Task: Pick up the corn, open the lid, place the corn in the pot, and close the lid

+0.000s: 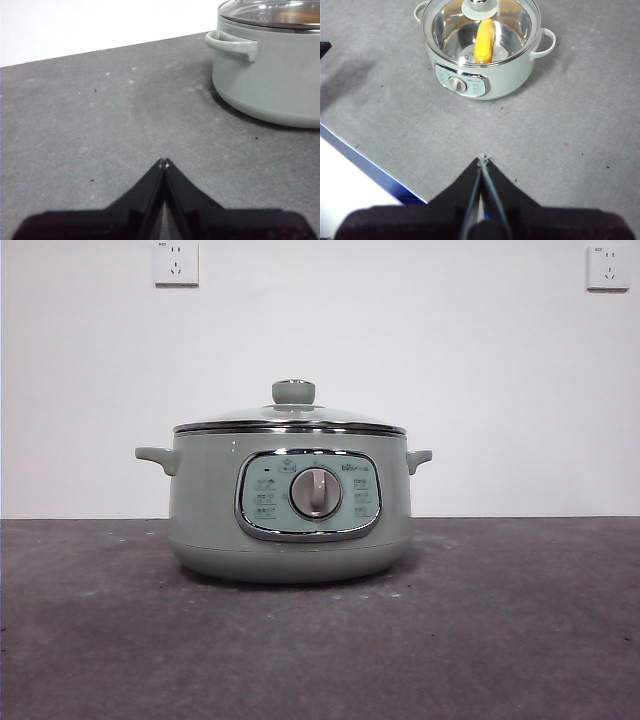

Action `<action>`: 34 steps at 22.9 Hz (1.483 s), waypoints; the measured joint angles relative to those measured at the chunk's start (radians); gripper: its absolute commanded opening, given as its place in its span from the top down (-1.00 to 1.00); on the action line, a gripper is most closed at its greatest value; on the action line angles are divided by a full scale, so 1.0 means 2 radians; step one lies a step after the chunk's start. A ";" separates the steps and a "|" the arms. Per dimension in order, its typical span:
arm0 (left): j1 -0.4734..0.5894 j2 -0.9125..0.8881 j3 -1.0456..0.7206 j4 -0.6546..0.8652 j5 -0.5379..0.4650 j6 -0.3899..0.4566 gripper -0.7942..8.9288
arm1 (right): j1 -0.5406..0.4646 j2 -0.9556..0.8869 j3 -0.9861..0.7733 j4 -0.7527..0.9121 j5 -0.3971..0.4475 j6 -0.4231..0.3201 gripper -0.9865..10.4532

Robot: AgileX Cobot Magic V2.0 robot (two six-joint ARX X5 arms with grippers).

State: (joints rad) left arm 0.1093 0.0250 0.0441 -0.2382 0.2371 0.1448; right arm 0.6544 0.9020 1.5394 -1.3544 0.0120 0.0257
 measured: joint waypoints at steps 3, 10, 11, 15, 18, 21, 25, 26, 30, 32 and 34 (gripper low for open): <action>0.000 0.004 0.000 0.000 0.000 0.000 0.84 | 0.000 0.005 0.000 0.000 0.000 0.000 0.83; 0.000 0.015 0.000 0.000 0.000 0.000 0.84 | -0.044 -0.009 -0.009 0.034 0.021 -0.030 0.83; 0.000 0.016 0.000 0.000 0.000 0.000 0.84 | -0.072 -0.030 -0.017 0.073 0.009 -0.035 0.83; 0.000 0.017 0.000 0.000 0.000 0.000 0.84 | -0.209 -0.163 -0.101 0.212 -0.039 -0.040 0.83; 0.000 0.018 0.000 0.000 0.000 0.000 0.84 | -0.277 -0.247 -0.222 0.317 -0.005 -0.062 0.82; 0.000 0.018 0.000 0.000 0.000 0.000 0.84 | -0.307 -0.299 -0.324 0.402 -0.016 -0.066 0.82; 0.000 0.018 0.000 0.000 0.000 0.000 0.84 | -0.325 -0.355 -0.448 0.493 -0.019 -0.065 0.83; 0.000 0.018 0.000 0.000 0.000 0.000 0.84 | -0.327 -0.365 -0.480 0.510 -0.019 -0.065 0.82; 0.000 0.018 0.000 0.000 0.000 0.000 0.84 | -0.331 -0.395 -0.587 0.559 -0.019 -0.065 0.83; 0.000 0.018 0.000 0.000 0.000 0.000 0.84 | -0.331 -0.410 -0.632 0.566 -0.019 -0.065 0.83; 0.000 0.018 0.000 0.000 0.000 0.000 0.84 | -0.331 -0.422 -0.664 0.569 -0.019 -0.065 0.82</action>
State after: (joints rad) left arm 0.1093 0.0616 0.0441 -0.2382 0.2367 0.1444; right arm -0.0074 0.0574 0.2119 -0.2169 -0.0265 -0.1051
